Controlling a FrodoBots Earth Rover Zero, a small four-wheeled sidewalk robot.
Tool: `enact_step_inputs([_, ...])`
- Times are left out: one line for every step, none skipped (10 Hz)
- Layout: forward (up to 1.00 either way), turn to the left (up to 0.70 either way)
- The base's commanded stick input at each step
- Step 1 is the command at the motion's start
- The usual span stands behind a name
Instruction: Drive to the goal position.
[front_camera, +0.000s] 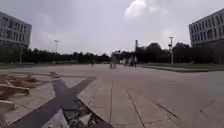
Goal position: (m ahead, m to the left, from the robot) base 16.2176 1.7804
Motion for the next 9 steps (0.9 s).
enact_step_inputs([0.70, 0.00])
enact_step_inputs([0.70, 0.00])
enact_step_inputs([0.70, 0.00])
enact_step_inputs([0.70, 0.00])
enact_step_inputs([0.70, 0.00])
enact_step_inputs([0.70, 0.00])
enact_step_inputs([0.70, 0.00])
enact_step_inputs([0.70, 0.00])
enact_step_inputs([0.70, 0.00])
